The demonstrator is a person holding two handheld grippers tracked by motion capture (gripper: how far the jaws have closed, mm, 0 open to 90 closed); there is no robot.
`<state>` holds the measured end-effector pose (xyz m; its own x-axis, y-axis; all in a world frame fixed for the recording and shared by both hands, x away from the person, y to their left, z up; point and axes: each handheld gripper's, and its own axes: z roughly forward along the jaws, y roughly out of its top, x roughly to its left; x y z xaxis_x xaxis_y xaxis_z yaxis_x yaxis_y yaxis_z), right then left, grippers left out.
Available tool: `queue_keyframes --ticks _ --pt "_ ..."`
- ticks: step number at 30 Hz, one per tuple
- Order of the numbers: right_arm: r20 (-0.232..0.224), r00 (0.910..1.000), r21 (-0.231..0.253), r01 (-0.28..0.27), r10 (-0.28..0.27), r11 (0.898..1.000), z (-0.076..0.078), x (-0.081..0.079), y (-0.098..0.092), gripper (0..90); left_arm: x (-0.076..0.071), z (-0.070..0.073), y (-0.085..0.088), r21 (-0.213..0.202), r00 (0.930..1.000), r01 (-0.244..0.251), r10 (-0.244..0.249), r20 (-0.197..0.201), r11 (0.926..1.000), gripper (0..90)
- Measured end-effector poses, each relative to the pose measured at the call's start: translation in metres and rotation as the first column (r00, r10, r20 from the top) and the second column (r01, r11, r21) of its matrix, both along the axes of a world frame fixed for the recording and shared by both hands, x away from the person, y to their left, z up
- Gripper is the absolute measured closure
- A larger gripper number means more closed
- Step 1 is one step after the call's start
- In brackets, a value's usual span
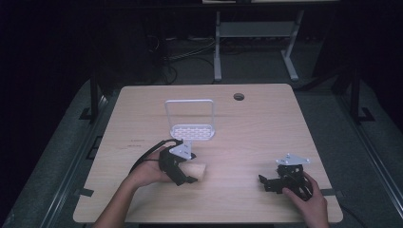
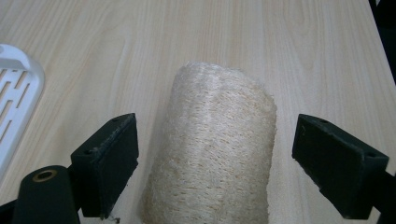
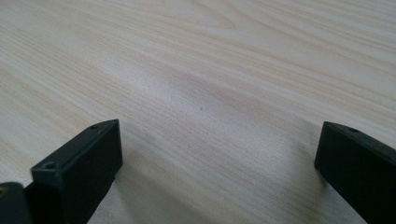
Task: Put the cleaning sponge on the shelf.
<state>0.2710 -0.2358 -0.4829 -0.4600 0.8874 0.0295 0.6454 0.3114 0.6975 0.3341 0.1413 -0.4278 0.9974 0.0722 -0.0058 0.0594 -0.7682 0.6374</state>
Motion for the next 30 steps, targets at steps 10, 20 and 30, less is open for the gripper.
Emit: queue_keyframes --ticks 10,20,30 --pt "-0.001 1.0 0.0 0.0 0.0 1.0 0.0 0.0 0.0 0.7 0.001 -0.009 -0.003 0.031 1.0 0.002 -0.002 0.001 0.9995 14.6" --pt "0.0 1.0 0.0 0.0 0.0 1.0 0.0 0.0 0.0 0.6 0.0 -0.015 -0.006 0.069 0.9999 0.009 -0.009 0.008 0.9976 15.3" --pt "-0.001 1.0 0.0 0.001 -0.001 1.0 0.0 0.0 0.0 0.7 0.0 -0.017 -0.007 0.089 0.9996 0.02 -0.022 0.016 0.9958 22.3"
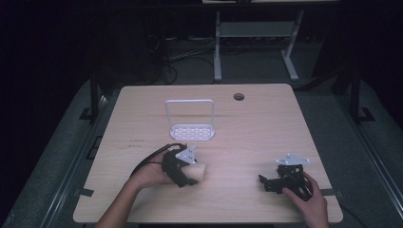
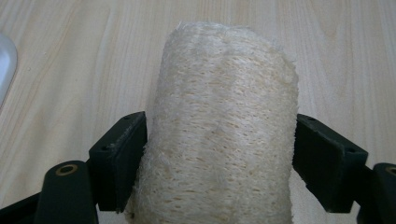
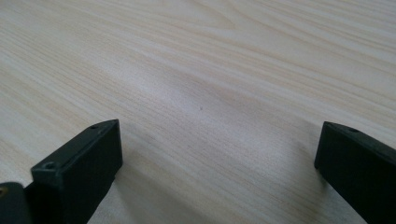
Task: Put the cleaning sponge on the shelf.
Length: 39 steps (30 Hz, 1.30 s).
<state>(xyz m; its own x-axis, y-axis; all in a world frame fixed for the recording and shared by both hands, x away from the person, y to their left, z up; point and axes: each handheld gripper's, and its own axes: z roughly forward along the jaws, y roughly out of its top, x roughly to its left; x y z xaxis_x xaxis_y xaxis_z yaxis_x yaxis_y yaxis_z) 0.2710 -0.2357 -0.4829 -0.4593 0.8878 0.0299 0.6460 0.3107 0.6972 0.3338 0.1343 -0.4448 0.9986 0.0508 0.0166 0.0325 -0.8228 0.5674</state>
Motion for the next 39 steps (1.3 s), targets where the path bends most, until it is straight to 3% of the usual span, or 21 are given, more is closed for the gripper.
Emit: queue_keyframes --ticks 7,16,21,24,31,34,35,37,38,39 --pt "0.001 1.0 0.0 0.0 0.0 1.0 0.0 0.0 0.0 0.7 -0.001 0.001 0.0 0.002 0.9999 0.014 -0.014 0.002 0.9999 28.9" --pt "0.0 1.0 0.0 -0.001 0.001 1.0 0.0 0.0 0.0 0.6 -0.001 0.001 0.001 -0.008 0.9998 0.014 -0.015 -0.009 0.9999 31.1" --pt "0.001 1.0 0.0 0.0 0.0 1.0 0.0 0.0 0.0 0.6 -0.001 0.001 0.003 -0.034 0.9999 -0.01 0.01 -0.014 0.9994 31.4" --pt "0.001 1.0 0.0 -0.001 0.001 1.0 0.0 0.0 0.0 0.7 -0.003 0.002 0.005 -0.033 0.9983 -0.059 0.059 -0.006 0.9977 31.5" --pt "0.0 1.0 0.0 -0.001 0.001 1.0 0.0 0.0 0.0 0.7 -0.004 0.003 0.009 -0.044 0.9917 -0.128 0.128 -0.016 0.9908 31.7" --pt "0.0 1.0 0.0 -0.001 0.001 1.0 0.0 0.0 0.0 0.6 -0.005 0.004 0.011 -0.057 0.9848 -0.173 0.172 -0.028 0.9833 31.8" --pt "0.0 1.0 0.0 -0.001 0.001 1.0 0.0 0.0 0.0 0.7 -0.005 0.004 0.013 -0.061 0.9789 -0.203 0.201 -0.036 0.9772 31.8" --pt "0.001 1.0 -0.001 -0.001 0.001 1.0 0.0 0.0 0.0 0.7 -0.005 0.004 0.016 -0.065 0.9725 -0.232 0.231 -0.032 0.9705 31.9" --pt "0.001 1.0 0.0 0.0 0.0 1.0 0.0 0.0 0.0 0.7 -0.005 0.004 0.016 -0.065 0.9725 -0.232 0.231 -0.032 0.9705 31.9" --pt "0.0 1.0 0.0 -0.001 0.001 1.0 0.0 0.0 0.0 0.7 -0.004 0.005 0.019 -0.063 0.967 -0.255 0.254 -0.024 0.965 31.9"
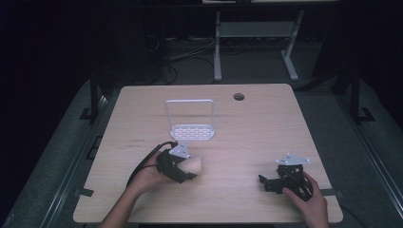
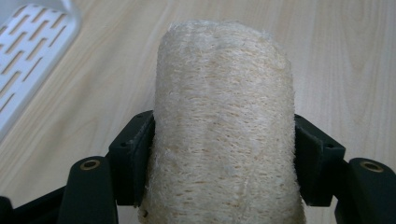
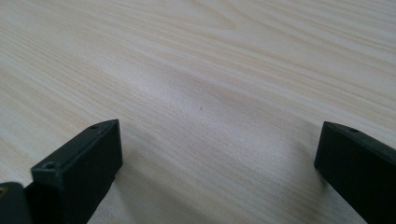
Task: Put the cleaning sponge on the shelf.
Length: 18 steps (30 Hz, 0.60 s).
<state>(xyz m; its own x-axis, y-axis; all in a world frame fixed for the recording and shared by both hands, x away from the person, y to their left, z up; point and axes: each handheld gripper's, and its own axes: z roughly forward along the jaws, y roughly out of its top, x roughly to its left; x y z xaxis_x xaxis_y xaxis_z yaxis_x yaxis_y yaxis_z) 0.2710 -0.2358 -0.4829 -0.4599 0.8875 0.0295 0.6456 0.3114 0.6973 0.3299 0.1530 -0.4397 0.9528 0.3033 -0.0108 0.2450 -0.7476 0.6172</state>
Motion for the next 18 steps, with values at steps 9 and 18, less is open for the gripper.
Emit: queue_keyframes --ticks 9,18 --pt "0.0 1.0 0.0 0.0 0.0 1.0 0.0 0.0 0.0 0.7 -0.0017 0.0024 0.0068 -0.027 0.9909 -0.131 0.132 0.026 0.991 32.2" --pt "0.0 1.0 0.0 0.0 0.0 1.0 0.0 0.0 0.0 0.7 -0.0024 0.0062 0.0089 -0.032 0.9746 -0.218 0.219 0.047 0.9755 32.3"
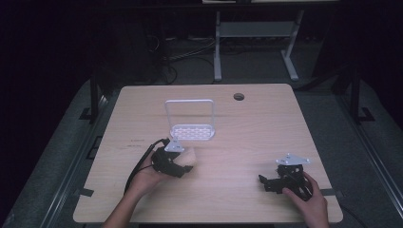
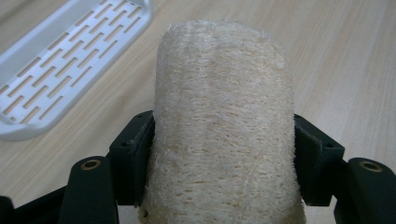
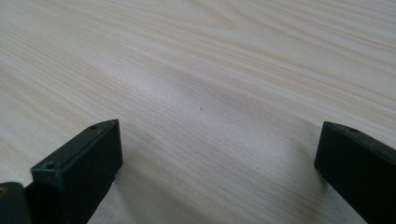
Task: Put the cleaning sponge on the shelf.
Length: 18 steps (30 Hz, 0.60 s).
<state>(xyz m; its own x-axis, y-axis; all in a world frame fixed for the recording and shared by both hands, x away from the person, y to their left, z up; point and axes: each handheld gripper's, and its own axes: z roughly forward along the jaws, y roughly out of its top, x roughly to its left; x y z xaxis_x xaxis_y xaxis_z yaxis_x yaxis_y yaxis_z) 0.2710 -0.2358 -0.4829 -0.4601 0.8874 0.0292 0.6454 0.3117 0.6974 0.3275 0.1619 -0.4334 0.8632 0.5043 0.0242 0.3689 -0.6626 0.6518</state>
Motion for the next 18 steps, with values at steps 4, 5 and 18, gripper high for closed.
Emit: queue_keyframes --ticks 4,5,18 --pt "0.0 1.0 0.0 0.0 0.0 1.0 0.0 0.0 0.0 0.6 0.002 0.003 0.001 -0.015 0.9997 -0.022 0.022 0.003 0.9996 32.3" --pt "0.0 1.0 0.001 0.001 -0.001 1.0 0.0 0.0 0.0 0.7 0.003 0.005 0.001 -0.016 0.9997 -0.026 0.026 0.005 0.9995 32.3" --pt "0.0 1.0 0.0 0.0 0.0 1.0 0.0 0.0 0.0 0.7 0.015 0.015 -0.003 -0.038 0.9976 -0.068 0.068 0.013 0.997 32.2"
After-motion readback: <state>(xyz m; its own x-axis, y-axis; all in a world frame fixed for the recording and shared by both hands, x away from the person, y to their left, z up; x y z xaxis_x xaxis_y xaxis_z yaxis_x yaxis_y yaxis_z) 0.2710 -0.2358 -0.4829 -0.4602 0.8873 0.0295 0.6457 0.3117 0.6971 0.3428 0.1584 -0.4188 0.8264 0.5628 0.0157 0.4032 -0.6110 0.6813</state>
